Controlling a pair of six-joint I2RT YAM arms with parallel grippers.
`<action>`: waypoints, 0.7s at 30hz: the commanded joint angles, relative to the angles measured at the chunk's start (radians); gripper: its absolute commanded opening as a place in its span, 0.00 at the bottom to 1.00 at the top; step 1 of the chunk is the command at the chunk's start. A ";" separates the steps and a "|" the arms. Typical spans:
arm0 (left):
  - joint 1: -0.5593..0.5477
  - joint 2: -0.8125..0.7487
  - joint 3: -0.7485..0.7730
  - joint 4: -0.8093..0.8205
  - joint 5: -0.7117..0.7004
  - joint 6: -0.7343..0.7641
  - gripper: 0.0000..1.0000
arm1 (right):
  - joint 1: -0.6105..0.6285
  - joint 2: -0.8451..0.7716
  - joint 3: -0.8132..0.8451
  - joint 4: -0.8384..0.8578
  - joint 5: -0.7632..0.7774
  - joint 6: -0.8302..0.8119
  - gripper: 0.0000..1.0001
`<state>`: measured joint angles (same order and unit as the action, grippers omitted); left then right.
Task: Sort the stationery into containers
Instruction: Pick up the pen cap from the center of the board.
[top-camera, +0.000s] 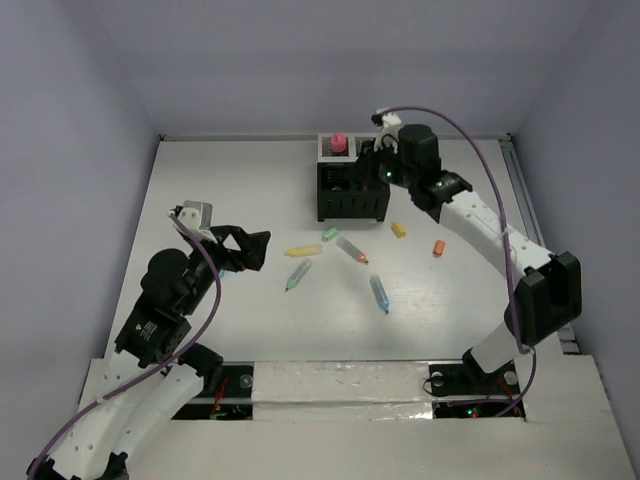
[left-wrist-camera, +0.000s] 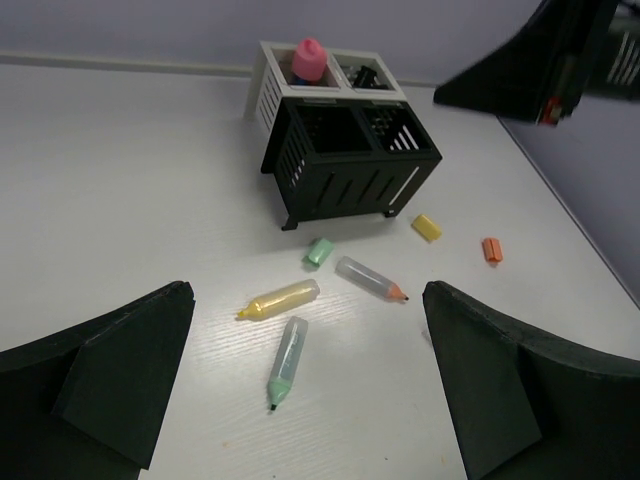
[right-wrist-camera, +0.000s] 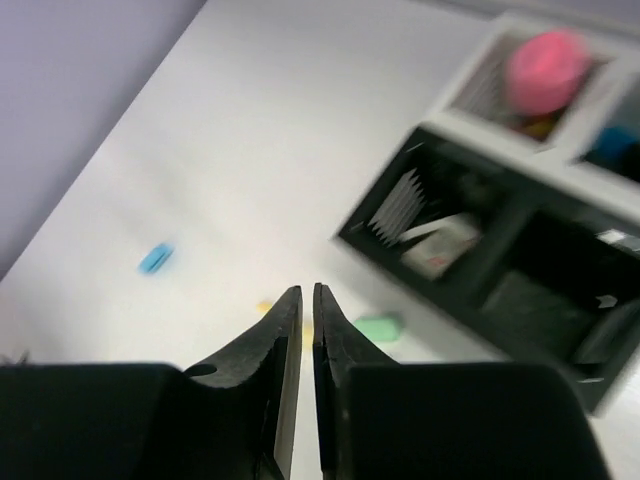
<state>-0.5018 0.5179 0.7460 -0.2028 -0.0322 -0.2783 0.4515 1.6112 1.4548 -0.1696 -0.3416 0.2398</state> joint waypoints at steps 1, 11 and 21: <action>0.008 -0.039 -0.008 0.055 -0.051 -0.007 0.99 | 0.113 -0.066 -0.120 0.071 -0.004 -0.014 0.14; 0.017 0.037 -0.008 0.060 0.049 -0.009 0.99 | 0.239 -0.272 -0.479 -0.059 0.258 0.102 0.34; 0.026 0.129 -0.008 0.083 0.178 -0.007 0.99 | 0.239 -0.343 -0.631 -0.269 0.487 0.256 0.67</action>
<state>-0.4820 0.6361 0.7456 -0.1692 0.0982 -0.2821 0.6933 1.2591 0.8318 -0.3782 0.0444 0.4419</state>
